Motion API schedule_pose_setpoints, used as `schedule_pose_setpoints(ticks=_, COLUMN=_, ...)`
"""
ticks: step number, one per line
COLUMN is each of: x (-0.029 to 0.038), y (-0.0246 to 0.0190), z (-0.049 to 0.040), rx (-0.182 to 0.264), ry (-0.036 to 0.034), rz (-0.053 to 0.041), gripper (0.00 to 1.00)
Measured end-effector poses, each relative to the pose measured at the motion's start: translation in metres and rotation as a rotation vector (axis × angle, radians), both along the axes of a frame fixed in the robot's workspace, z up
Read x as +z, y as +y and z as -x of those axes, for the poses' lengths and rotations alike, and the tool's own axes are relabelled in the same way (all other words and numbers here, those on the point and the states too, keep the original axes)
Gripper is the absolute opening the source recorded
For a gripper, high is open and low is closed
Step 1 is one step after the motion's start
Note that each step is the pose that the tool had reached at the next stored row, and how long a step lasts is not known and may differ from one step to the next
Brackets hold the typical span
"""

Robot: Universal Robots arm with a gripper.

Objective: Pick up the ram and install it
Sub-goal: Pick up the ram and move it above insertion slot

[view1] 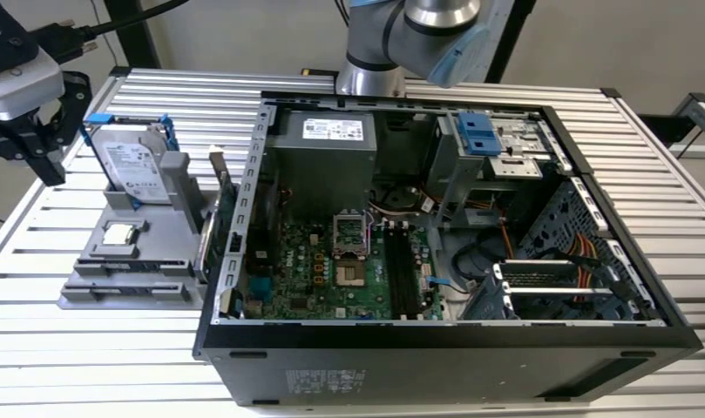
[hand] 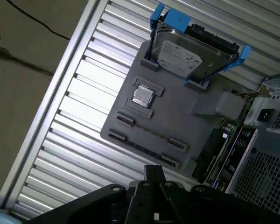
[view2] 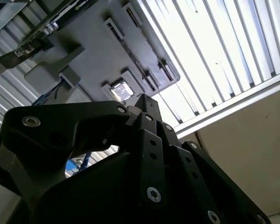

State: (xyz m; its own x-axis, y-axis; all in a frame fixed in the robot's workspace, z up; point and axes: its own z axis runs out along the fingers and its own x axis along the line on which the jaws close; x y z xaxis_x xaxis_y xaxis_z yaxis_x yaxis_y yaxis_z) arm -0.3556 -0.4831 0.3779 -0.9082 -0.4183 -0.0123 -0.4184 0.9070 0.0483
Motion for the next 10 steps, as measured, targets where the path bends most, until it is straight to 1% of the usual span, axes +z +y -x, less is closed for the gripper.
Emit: schedule_pose_setpoints(ticks=10, x=0.0000, y=0.0000, z=0.0000, rx=0.037, ry=0.0000, rz=0.0002, gripper=0.00)
